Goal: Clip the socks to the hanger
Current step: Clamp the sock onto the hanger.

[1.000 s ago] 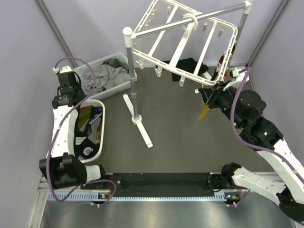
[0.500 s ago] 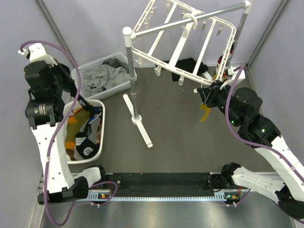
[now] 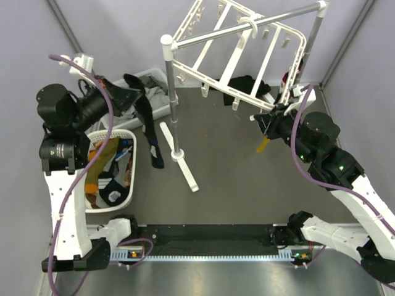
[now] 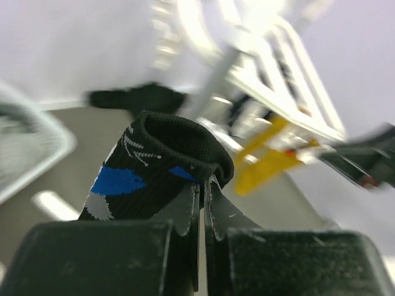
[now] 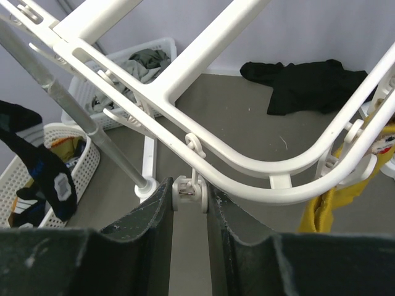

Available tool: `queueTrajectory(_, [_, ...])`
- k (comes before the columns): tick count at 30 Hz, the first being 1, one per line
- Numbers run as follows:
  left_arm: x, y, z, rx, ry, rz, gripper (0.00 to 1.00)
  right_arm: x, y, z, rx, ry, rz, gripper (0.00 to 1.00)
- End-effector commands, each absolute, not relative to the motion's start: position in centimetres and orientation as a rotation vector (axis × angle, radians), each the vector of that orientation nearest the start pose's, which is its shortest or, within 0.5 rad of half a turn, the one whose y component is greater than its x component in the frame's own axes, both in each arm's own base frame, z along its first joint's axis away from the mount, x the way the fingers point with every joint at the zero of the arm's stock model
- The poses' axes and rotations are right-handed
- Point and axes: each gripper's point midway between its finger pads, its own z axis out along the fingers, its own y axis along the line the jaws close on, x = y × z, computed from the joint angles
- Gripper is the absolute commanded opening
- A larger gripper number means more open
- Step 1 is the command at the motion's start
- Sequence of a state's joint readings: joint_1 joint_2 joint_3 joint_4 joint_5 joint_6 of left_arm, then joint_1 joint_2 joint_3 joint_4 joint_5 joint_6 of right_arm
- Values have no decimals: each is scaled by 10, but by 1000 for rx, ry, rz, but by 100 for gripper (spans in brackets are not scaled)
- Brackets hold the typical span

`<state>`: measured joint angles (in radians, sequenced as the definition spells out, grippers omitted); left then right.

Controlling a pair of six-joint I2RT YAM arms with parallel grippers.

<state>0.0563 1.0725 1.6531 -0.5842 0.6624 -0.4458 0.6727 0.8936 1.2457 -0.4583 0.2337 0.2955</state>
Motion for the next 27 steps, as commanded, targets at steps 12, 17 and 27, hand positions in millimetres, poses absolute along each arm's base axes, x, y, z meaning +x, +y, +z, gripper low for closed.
queueTrajectory(12, [176, -314, 453, 762, 1584, -1324, 0, 254, 171, 420, -154, 1643, 577, 0])
queueTrajectory(17, [198, -358, 422, 791, 1666, -1267, 0, 251, 168, 424, -154, 1631, 574, 0])
queueTrajectory(27, [236, -392, 377, 810, 1791, -1059, 0, 243, 166, 441, -182, 1598, 589, 0])
